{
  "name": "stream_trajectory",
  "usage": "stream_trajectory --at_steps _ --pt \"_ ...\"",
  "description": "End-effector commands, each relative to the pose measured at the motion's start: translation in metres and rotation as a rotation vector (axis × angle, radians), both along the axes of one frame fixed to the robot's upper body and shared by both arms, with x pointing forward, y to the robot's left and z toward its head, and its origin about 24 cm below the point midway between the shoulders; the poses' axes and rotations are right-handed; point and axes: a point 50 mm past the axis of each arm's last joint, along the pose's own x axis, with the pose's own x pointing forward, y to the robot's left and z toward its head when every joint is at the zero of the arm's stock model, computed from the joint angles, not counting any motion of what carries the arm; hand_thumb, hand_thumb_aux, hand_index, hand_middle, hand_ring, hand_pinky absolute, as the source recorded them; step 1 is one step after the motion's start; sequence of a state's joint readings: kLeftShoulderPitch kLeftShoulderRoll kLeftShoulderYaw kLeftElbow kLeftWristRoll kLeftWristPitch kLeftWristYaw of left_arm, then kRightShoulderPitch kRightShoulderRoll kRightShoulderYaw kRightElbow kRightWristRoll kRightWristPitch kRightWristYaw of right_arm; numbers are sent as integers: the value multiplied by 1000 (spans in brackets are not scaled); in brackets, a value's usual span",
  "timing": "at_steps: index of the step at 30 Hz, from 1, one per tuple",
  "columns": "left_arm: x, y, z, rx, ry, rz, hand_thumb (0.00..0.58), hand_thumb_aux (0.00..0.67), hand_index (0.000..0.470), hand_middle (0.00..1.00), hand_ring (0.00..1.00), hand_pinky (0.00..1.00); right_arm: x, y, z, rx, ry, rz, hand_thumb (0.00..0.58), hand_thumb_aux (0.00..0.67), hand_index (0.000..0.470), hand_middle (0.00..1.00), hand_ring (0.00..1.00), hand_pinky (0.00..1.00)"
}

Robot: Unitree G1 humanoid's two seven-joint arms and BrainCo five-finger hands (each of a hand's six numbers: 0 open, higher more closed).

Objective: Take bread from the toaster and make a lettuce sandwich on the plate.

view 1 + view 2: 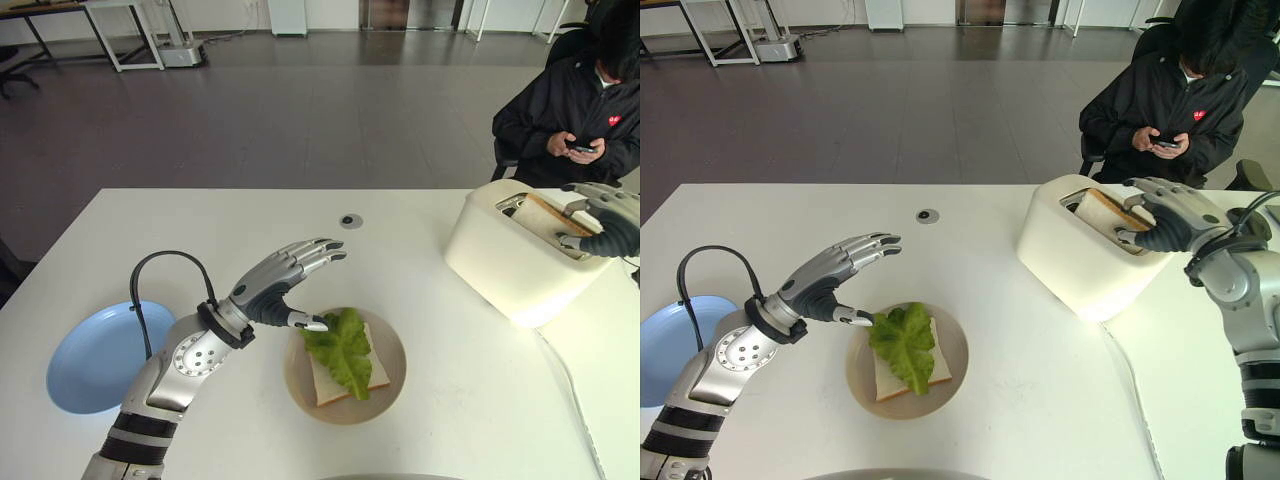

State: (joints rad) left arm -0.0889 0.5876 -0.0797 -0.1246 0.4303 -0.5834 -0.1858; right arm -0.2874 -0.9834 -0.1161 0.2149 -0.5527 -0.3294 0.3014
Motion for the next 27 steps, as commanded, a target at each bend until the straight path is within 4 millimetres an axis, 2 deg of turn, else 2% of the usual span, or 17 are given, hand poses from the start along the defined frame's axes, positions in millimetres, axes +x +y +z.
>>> stream_trajectory --at_steps 1,4,8,11,14,17,20,24,27 --pt "4 6 -1 14 -4 23 0 0 0 0 0 0 0 13 2 55 -14 70 580 670 470 0 0 0" --pt "6 7 -3 31 -8 32 0 0 0 0 0 0 2 10 9 113 -55 62 580 670 470 0 0 0" --pt "7 14 0 35 -23 55 0 0 0 0 0 0 4 -8 27 195 -129 6 580 670 470 0 0 0" --pt "7 24 9 41 -62 74 0 0 0 0 0 0 5 -26 63 292 -174 2 580 670 470 0 0 0" --pt "2 33 19 56 -107 81 0 0 0 0 0 0 4 -24 97 375 -179 113 580 670 470 0 0 0" --pt "-10 40 37 45 -223 33 0 0 0 0 0 0 6 1 118 482 -98 337 580 670 470 0 0 0" --pt "-26 31 48 24 -303 -77 0 0 0 0 0 0 15 30 114 591 93 539 580 670 470 0 0 0" --pt "-42 25 54 88 -352 -127 0 0 0 0 0 0 34 91 76 684 472 768 580 670 470 0 0 0" --pt "-52 16 53 132 -349 -168 0 0 0 0 0 0 44 134 44 697 707 850 580 670 470 0 0 0"
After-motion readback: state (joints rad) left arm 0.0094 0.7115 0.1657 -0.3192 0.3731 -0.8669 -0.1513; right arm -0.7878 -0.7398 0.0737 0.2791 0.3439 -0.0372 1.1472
